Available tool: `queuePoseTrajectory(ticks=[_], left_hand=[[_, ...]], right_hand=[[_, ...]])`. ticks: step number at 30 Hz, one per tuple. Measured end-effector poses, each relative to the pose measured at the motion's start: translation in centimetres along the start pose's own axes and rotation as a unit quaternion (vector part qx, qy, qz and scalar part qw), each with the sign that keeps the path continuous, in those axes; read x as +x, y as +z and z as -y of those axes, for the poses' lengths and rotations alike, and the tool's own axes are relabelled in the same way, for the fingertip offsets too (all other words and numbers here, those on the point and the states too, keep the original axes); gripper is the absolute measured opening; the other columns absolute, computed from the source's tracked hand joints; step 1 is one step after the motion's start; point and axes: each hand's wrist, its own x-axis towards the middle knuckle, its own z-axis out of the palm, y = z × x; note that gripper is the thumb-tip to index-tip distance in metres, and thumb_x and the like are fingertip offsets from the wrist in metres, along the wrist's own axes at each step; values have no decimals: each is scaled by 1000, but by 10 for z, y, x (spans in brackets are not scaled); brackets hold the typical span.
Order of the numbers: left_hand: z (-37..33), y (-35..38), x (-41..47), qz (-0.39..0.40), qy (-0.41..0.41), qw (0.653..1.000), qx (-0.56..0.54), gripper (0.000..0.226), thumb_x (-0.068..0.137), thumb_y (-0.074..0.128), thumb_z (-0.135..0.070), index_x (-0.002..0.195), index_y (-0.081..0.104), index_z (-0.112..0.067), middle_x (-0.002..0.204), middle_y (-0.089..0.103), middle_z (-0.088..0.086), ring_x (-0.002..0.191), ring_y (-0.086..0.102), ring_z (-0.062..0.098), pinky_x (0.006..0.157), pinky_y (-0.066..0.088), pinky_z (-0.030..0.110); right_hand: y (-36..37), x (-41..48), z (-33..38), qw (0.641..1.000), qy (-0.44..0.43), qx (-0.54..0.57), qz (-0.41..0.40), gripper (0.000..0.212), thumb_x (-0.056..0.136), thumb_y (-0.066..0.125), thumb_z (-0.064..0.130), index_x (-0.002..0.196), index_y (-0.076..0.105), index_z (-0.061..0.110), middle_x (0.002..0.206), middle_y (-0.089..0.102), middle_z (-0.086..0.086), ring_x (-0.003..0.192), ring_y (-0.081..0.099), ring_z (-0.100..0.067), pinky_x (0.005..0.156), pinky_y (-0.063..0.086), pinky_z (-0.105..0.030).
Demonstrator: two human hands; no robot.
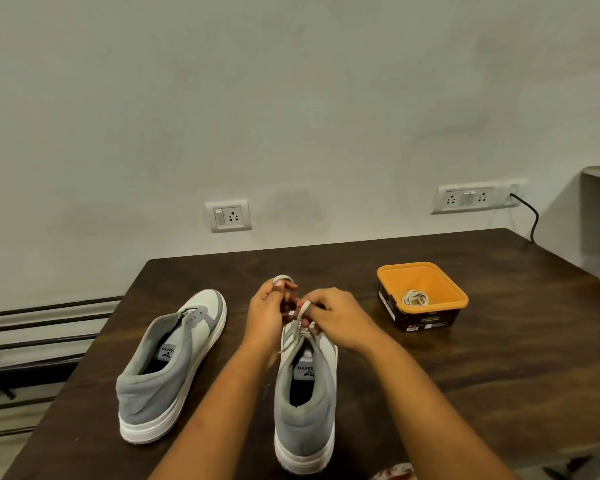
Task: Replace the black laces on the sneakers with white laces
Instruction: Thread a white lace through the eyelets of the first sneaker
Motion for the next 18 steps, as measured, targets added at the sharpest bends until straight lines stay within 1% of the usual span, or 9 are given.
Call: queuePoseTrajectory(ticks=[2,3,6,8,11,13,15,17,18], left_hand=[[-1,-1,-2,16,-16,1000,-12,28,101,37,-16,88,60,-9,71,60,11,61,59,18,56,53,27],[-1,1,-4,33,-22,999,-33,26,101,35,-14,91,59,-7,70,59,12,56,59,17,52,52,25],[0,4,-5,54,-18,998,-27,27,102,35,-16,98,60,-9,66,60,10,48,57,14,46,48,22],[1,2,-1,44,-16,999,-27,29,102,36,-21,102,64,-12,61,52,6,48,51,11,43,42,19],[1,-3,2,44,-28,998,-44,29,100,40,-26,114,66,-22,56,36,-2,45,39,6,40,33,16],[-2,-2,0,57,-33,997,-47,30,100,41,-27,119,64,-25,55,43,-6,46,43,4,43,40,17],[-5,0,-2,54,-35,998,-28,29,100,41,-29,118,63,-30,76,61,-8,70,60,6,61,51,23],[-4,0,-1,47,-25,999,-1,29,100,41,-30,114,65,-34,107,63,-3,101,61,16,83,53,33],[-4,0,-2,41,-22,999,8,28,100,42,-30,111,67,-36,112,63,2,106,61,21,88,52,36]], right_hand=[[-2,-2,5,995,-18,99,-24,25,96,47,8,87,70,11,81,71,-6,59,59,-9,59,52,-20],[-2,-1,6,987,-20,155,-45,26,97,46,8,88,70,12,81,71,-7,58,58,-7,58,50,-18],[-1,7,4,934,24,338,-112,26,101,42,15,94,66,11,81,70,-7,61,60,-8,59,50,-19],[-3,10,-1,903,94,399,-128,23,102,41,16,99,63,9,88,70,-8,67,63,-10,62,49,-21],[-4,4,-8,928,178,324,-39,16,97,47,7,98,64,8,94,66,-9,73,62,-11,62,46,-21],[-1,1,-10,953,163,253,42,18,94,53,7,104,68,7,93,67,-9,80,62,-12,69,48,-22],[1,-1,-7,966,122,217,70,20,90,59,9,107,71,10,96,72,-7,88,65,-13,77,50,-23],[4,-1,-4,974,100,191,63,16,86,64,7,100,72,10,90,72,-4,86,65,-10,78,51,-22],[4,-1,-4,978,99,175,59,14,85,65,6,96,72,8,88,71,-6,84,64,-10,79,51,-24]])
